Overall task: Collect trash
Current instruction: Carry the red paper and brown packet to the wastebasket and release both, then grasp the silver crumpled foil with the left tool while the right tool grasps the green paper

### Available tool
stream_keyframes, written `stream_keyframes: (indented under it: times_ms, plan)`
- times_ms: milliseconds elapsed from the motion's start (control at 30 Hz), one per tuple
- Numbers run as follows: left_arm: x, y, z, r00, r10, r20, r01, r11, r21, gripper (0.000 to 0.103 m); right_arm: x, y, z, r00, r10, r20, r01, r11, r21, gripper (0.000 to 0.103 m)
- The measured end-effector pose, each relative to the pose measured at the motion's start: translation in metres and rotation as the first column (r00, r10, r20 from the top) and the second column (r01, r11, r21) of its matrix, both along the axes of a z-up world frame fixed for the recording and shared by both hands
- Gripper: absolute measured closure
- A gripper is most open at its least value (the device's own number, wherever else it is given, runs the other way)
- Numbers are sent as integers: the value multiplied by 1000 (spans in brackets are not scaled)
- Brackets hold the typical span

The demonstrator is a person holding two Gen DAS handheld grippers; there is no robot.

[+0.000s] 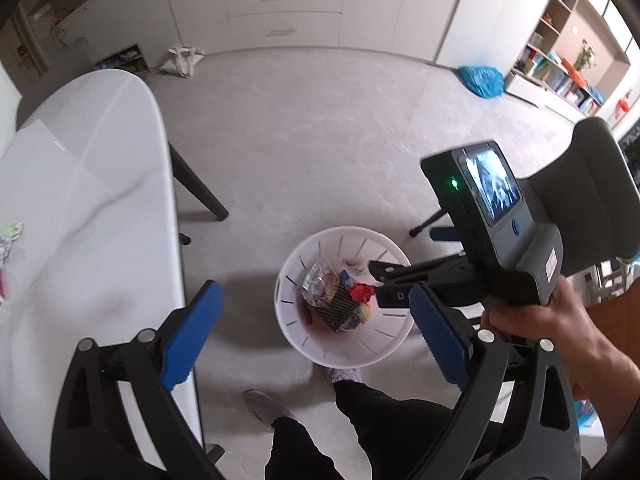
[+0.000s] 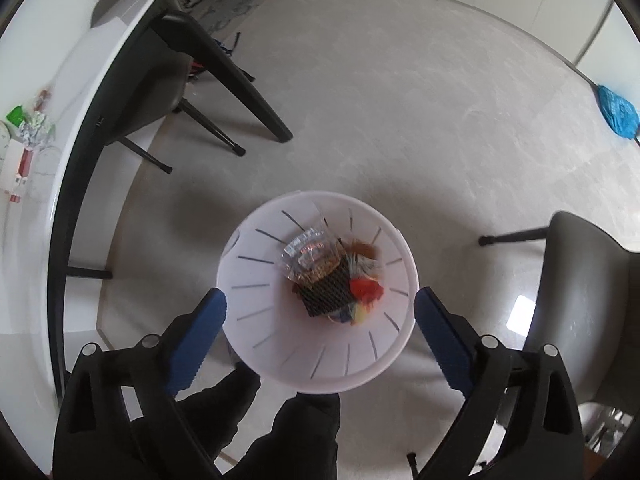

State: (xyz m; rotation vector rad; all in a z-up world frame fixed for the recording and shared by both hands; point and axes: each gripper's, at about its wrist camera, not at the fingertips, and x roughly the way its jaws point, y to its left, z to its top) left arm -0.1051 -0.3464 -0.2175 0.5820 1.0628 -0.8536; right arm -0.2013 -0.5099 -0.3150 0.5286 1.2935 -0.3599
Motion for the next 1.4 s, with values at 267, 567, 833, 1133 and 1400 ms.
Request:
stream_keyframes:
  times_ms: [267, 567, 833, 1133, 1400]
  plan:
    - [1, 14, 44, 994, 71, 79, -65, 995, -77, 8, -9, 3, 65, 998, -26, 59, 29, 999, -46, 3]
    - [33, 45, 73, 961, 253, 109, -237, 961, -138, 8, 33, 17, 133, 982, 91, 165, -71, 990, -120, 3]
    - [93, 119, 88, 872, 472, 132, -452, 878, -156, 8, 124, 64, 159, 940, 248, 234, -220, 966, -138, 3]
    - [187, 245, 95, 726, 664, 180, -646, 748, -154, 8, 256, 173, 166, 847, 451, 281, -424, 893, -153, 3]
    - [272, 353, 82, 629, 749, 210, -745, 657, -115, 8, 394, 282, 139, 740, 623, 253, -588, 782, -205, 3]
